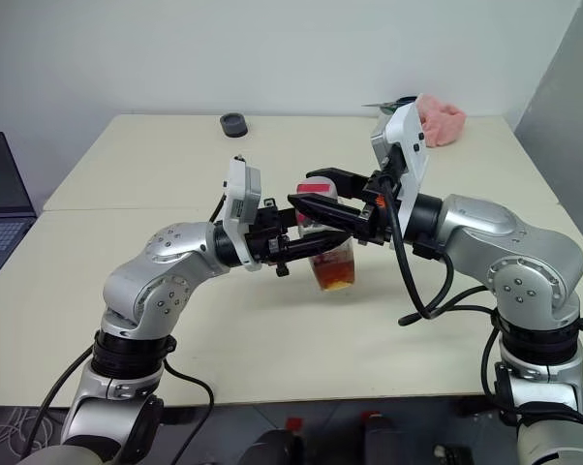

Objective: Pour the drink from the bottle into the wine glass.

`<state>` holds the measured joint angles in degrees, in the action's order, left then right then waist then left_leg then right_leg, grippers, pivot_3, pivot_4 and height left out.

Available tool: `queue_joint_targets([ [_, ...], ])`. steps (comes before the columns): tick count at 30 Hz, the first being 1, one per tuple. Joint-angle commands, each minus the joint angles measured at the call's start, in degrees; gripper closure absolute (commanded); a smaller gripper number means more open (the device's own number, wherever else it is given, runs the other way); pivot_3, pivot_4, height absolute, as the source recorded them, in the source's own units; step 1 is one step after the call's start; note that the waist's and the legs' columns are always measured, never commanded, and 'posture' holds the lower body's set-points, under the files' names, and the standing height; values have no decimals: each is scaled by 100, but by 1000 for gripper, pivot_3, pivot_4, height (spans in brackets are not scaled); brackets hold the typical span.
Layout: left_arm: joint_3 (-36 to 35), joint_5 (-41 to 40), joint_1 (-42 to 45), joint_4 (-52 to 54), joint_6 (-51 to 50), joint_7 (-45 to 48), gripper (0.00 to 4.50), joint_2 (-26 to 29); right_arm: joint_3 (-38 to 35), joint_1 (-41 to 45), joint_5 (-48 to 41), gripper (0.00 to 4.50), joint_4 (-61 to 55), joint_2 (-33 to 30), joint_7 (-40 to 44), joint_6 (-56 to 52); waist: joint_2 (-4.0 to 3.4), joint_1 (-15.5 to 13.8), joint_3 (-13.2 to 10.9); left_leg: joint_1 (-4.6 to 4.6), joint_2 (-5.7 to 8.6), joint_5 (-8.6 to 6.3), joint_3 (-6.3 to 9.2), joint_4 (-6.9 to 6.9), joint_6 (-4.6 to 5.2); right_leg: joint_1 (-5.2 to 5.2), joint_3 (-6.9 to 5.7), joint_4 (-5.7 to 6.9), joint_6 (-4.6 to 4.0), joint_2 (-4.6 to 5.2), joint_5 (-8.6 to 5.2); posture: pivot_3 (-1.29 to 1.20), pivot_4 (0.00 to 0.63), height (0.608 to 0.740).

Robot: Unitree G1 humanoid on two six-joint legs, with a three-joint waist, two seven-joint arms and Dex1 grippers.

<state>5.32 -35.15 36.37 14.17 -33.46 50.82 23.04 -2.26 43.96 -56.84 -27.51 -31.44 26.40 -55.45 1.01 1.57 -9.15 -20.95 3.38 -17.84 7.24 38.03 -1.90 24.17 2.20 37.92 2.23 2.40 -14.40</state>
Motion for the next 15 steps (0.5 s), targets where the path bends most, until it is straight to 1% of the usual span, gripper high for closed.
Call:
queue_joint_targets([
  [1, -45, -83, 10, 325, 21, 82, 2554, 88, -107, 258, 389, 2542, -63, -228, 261, 415, 0, 0, 0, 0, 0, 0, 0, 0, 0, 0, -1, 0, 0, 0, 0, 0, 150, 740],
  [4, -18, -133, -48, 408, -26, 181, 2554, 178, 175, 300, 910, 2542, -21, -611, 865, 772, 0, 2, 0, 0, 0, 0, -1, 0, 0, 0, -3, -1, 0, -1, 0, 0, 150, 740],
  [8, -8, -150, -67, 412, -14, 312, 2554, 300, -145, 438, 351, 2542, 330, -454, 807, 478, 0, 5, 0, 1, 0, 0, -2, 0, 0, -1, -2, 0, 0, -1, 0, 0, 150, 740],
  [12, -16, -148, -9, 350, 21, 467, 2554, 420, -233, 575, 7, 2542, 503, -495, 890, 254, 0, 5, 0, 1, -1, 0, 0, 0, 0, 0, -1, 0, 0, -1, 0, 0, 150, 740],
  [14, -7, -186, -22, 391, 6, 534, 2554, 475, -161, 651, 41, 2542, 535, -594, 1108, 272, 0, 2, 0, 1, 0, 0, 0, 0, 0, 0, -2, -1, 0, 0, 0, 0, 150, 740],
  [15, -6, -220, -36, 433, -19, 551, 2554, 495, -42, 700, 226, 2542, 519, -711, 1344, 411, 0, 2, 0, 0, 0, 0, 1, 0, 0, -1, -1, -2, 0, 0, 0, 0, 150, 740],
])
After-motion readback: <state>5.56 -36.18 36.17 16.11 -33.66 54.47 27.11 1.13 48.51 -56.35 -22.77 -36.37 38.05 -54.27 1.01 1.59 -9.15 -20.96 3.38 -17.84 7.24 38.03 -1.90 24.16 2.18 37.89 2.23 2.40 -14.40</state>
